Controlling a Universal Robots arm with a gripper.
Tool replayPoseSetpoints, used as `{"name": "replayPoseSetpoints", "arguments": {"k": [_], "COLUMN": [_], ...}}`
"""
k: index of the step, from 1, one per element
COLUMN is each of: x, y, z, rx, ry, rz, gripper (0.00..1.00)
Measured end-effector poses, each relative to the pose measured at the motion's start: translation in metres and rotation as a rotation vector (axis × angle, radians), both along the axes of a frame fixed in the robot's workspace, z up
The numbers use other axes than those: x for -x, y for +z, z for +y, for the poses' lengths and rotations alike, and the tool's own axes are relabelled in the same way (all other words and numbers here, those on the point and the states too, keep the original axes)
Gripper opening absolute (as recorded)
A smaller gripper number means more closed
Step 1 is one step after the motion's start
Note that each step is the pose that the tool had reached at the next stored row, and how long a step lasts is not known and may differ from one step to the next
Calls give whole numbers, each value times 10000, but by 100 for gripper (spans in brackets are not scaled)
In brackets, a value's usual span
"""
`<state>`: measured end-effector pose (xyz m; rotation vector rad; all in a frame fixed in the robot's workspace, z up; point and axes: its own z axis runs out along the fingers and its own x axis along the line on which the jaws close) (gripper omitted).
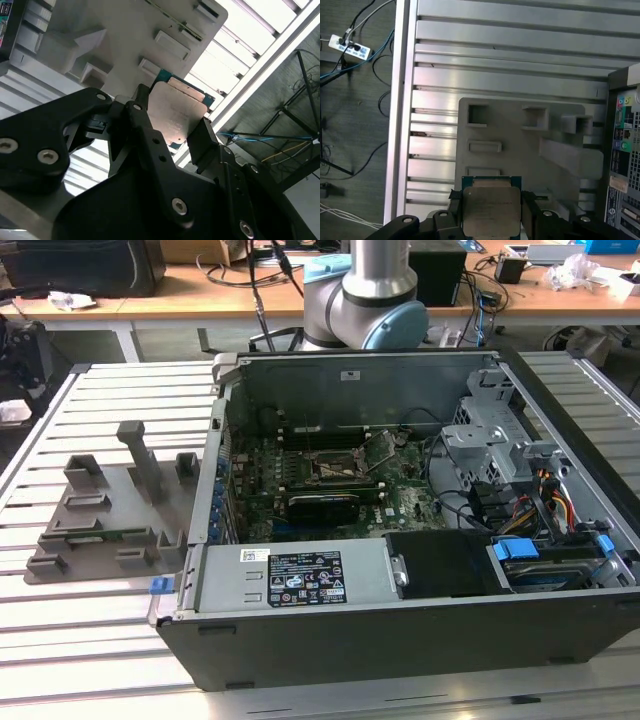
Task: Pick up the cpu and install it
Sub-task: 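Pick up the cpu and move it towards the insertion slot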
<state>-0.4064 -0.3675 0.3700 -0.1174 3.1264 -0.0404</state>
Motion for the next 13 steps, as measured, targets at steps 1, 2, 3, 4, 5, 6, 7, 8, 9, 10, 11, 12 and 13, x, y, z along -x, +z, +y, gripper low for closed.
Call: {"name": "replayPoseSetpoints", "arguments": {"k": [1, 2, 3, 4, 5, 6, 7, 8, 9, 10, 11, 12, 13], "x": [0, 0, 0, 0, 0, 0, 0, 0, 0, 0, 0, 0, 0], "y": [64, 109, 176, 225, 249, 251, 251, 251, 252, 252, 252, 252, 252], "z": [0, 0, 0, 0, 0, 0, 0, 0, 0, 0, 0, 0, 0], "rx": [0, 0, 0, 0, 1, -3, -4, -4, -4, -4, -5, -5, -5], "ry": [0, 0, 0, 0, 0, 0, 0, 0, 0, 0, 0, 0, 0], "rz": [0, 0, 0, 1, 1, -1, -1, -1, 0, 1, 1, 1, 1], "gripper": [55, 55, 55, 55, 55, 55, 55, 55, 55, 55, 55, 55, 55]}}
